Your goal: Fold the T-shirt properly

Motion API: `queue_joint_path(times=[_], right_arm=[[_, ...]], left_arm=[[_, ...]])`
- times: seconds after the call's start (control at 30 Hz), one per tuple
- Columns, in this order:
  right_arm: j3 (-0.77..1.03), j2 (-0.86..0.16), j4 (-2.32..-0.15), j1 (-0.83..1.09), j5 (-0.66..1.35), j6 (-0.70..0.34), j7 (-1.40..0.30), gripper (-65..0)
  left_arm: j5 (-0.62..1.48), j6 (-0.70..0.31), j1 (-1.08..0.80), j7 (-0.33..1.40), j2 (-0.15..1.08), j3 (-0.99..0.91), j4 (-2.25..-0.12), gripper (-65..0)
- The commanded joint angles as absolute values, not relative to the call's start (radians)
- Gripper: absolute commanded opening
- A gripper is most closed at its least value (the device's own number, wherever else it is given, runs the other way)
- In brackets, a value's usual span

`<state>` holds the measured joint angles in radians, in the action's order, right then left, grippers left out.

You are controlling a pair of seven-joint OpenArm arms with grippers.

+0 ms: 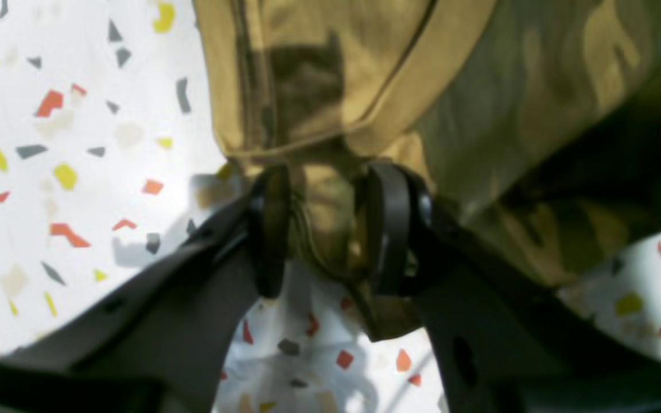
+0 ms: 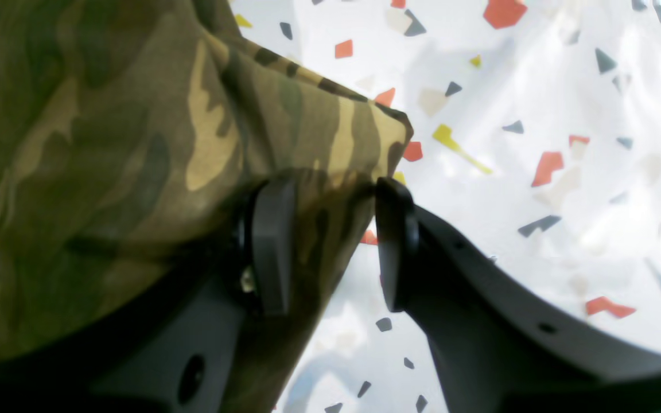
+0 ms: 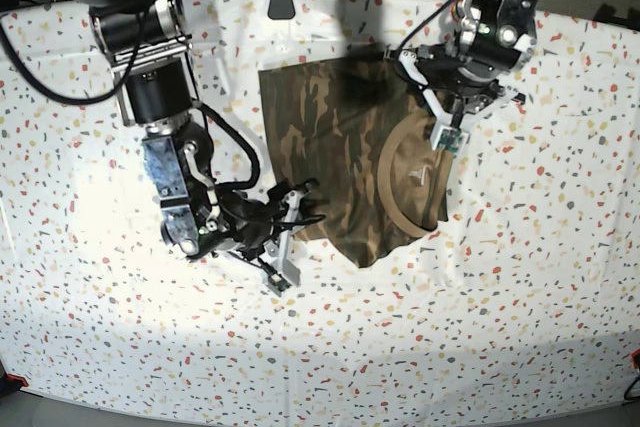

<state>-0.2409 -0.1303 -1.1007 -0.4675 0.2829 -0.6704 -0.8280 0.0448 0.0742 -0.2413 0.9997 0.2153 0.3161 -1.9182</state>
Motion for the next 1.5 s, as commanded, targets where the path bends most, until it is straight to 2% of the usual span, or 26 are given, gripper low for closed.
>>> queue_joint_path(times=[0.0,0.17,0.37,0.53,0.73,0.87,1.03,1.2,1.33,1.47], right_arm=[[-0.237,-0.133,-1.122,-0.51,0.295,-0.676,-0.816,-41.7],[-0.236,-0.127,-1.122,-0.569,0.342,-0.674,-0.818,-41.7],[-0.237,-0.121,-1.122,-0.625,0.413,-0.675,-0.815,-41.7],[-0.237,-0.072,-1.115,-0.576,0.374,-0.677,-0.82,-41.7],[-0.237,-0.064,-1.114,-0.478,0.246,-0.675,-0.759,-41.7],[-0.236,-0.065,-1.118,-0.487,0.301,-0.674,-0.77,-41.7],[-0.236,-0.06,-1.124,-0.575,0.4,-0.674,-0.804,-41.7],[-0.236,-0.061,-1.123,-0.661,0.383,-0.673,-0.792,-41.7],[-0.236,-0.057,-1.117,-0.662,0.279,-0.672,-0.727,-41.7],[-0.236,-0.058,-1.048,-0.662,0.172,-0.643,-0.628,-41.7]], left_arm=[[0.042,0.074,-0.241,0.991,0.214,0.315,-1.958,-43.0],[0.027,0.074,-0.249,1.024,0.214,0.315,-2.032,-43.0],[0.038,0.075,-0.247,1.032,0.214,0.315,-2.234,-43.0],[0.109,0.074,-0.278,1.032,0.213,0.315,-2.214,-43.0],[0.173,0.074,-0.433,1.024,0.213,0.315,-2.214,-43.0],[0.212,0.028,-0.52,0.963,0.213,0.315,-2.214,-43.0],[0.211,0.023,-0.529,0.955,0.213,0.315,-2.214,-43.0],[0.211,0.03,-0.519,0.915,0.157,0.315,-2.155,-43.0],[0.211,0.029,-0.469,0.924,0.072,0.315,-2.013,-43.0],[0.21,0.028,-0.426,0.927,0.039,0.315,-1.892,-43.0]])
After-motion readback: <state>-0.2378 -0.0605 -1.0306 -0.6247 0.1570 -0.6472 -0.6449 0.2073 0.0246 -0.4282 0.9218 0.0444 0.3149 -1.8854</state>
